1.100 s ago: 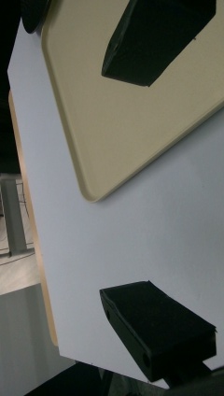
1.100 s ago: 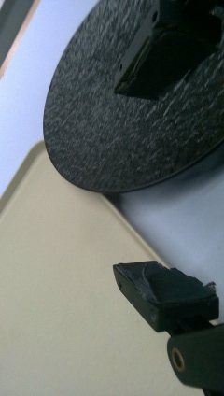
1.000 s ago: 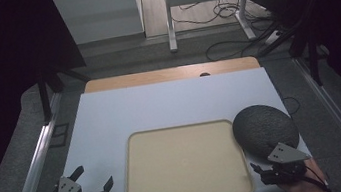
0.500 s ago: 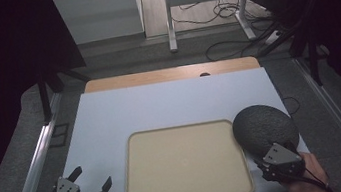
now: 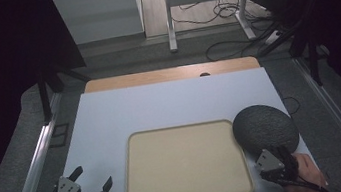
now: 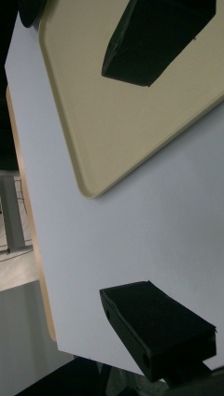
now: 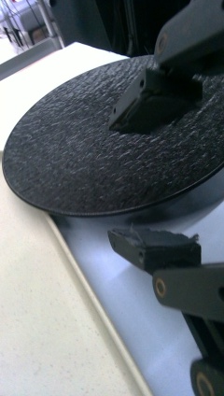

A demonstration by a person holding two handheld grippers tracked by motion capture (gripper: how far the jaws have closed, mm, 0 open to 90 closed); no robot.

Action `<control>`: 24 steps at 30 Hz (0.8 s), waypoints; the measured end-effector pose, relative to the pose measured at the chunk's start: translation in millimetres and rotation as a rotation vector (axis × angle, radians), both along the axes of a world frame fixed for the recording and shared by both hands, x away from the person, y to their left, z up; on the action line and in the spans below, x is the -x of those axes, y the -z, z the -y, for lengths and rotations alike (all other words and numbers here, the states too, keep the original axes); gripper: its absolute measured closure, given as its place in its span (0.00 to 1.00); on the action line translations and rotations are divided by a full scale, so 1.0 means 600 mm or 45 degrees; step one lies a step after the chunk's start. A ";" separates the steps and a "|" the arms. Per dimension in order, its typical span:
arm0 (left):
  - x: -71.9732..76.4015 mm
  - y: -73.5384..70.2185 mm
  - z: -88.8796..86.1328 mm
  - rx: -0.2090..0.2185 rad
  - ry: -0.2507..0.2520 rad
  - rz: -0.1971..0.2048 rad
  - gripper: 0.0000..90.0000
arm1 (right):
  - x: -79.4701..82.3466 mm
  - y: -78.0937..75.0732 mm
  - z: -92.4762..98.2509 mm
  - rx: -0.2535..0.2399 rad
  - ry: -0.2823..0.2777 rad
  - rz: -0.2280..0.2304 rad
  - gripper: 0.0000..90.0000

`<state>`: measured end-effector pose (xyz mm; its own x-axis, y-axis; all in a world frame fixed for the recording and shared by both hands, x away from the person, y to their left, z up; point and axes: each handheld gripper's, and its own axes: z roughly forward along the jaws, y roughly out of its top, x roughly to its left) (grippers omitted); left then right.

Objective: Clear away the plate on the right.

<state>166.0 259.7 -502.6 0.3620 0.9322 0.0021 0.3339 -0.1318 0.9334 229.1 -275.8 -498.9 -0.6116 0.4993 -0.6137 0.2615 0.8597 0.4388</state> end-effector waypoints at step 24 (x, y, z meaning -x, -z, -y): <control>-0.001 0.000 0.004 -0.035 0.023 -0.001 0.00 | 0.005 0.051 -0.036 0.432 -0.011 0.142 0.70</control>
<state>166.7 257.0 -502.3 0.3790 0.9250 0.0275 0.3322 -0.1637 0.9289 226.1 -254.1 -529.2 -0.5351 0.2503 -0.8069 0.2200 0.9634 0.1530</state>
